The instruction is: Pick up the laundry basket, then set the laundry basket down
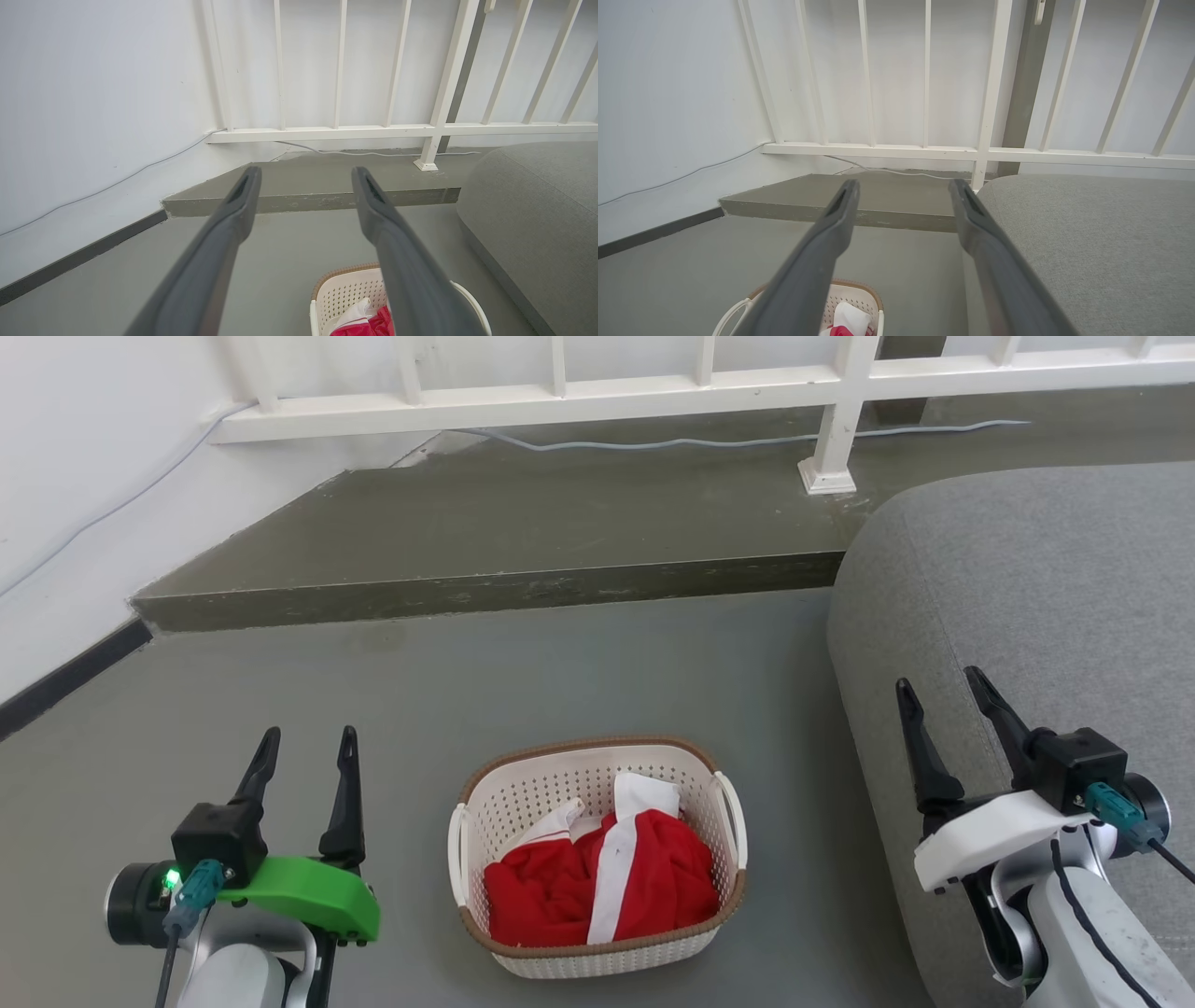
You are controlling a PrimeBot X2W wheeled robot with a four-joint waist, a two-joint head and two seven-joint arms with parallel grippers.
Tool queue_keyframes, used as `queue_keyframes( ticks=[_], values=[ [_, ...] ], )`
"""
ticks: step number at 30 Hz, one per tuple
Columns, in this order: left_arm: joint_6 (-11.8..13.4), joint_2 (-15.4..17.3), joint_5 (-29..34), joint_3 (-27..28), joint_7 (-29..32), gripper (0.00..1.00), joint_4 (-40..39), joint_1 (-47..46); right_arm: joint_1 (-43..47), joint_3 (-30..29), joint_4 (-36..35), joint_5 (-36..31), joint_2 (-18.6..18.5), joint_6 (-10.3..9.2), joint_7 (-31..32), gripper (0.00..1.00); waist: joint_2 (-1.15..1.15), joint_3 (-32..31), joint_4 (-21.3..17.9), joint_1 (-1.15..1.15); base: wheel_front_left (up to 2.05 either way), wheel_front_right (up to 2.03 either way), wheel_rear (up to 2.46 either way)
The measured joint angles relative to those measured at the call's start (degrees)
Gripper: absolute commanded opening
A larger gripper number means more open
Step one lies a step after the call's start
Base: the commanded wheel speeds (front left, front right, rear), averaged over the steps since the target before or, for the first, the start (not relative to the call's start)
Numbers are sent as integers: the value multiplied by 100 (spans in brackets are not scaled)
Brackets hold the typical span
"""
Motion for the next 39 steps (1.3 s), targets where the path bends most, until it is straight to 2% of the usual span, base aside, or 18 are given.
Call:
queue_keyframes(
  ticks=[29,39],
  values=[
    [-11,-44,-2,49,0,100,191,-7,-84,-112,143,-77,112,80,-18,100,0,33,4,0,0,0,0],
    [-13,-122,-2,19,0,100,114,-200,-180,-124,142,-110,148,131,-18,100,0,390,-1,0,0,0,0]
  ],
)
